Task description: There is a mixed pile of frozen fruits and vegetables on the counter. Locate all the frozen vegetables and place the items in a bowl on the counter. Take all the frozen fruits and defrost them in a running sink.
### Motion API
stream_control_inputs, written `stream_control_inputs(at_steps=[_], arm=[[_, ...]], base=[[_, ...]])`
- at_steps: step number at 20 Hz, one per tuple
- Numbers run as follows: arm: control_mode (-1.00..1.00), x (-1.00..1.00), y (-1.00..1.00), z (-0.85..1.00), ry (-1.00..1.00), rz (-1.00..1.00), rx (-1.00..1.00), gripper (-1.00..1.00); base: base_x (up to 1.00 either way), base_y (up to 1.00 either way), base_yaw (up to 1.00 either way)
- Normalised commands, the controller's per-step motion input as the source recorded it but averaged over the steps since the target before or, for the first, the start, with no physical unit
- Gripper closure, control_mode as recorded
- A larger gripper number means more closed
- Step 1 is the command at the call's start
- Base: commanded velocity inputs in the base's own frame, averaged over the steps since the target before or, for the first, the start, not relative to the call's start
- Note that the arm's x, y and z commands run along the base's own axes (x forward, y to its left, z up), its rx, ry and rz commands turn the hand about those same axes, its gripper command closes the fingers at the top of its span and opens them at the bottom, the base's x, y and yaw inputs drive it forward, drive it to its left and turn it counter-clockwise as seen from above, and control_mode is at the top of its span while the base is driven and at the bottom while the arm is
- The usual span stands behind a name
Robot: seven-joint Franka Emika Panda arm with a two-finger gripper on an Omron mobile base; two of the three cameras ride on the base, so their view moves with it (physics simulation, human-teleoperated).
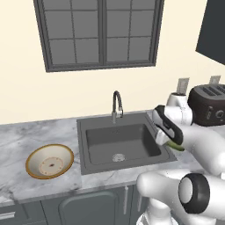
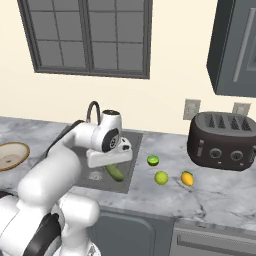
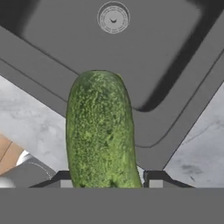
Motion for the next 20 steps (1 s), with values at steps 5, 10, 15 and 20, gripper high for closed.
stream_control_inputs(at_steps=[5,10,15,20], arm=[[-1.00,-0.04,0.82,-0.01,-0.07,0.11,0.12,1.00],[-1.00,0.00,0.81,0.03,0.02,0.26,0.01,1.00],[-1.00,0.00,0.81,0.08,0.03,0.26,0.00,1.00],[-1.00,0.00,0.85,0.18,0.02,0.25,-0.02,1.00]], base=[[0.00,0.00,0.00],[0.00,0.00,0.00],[0.00,0.00,0.00],[0.00,0.00,0.00]])
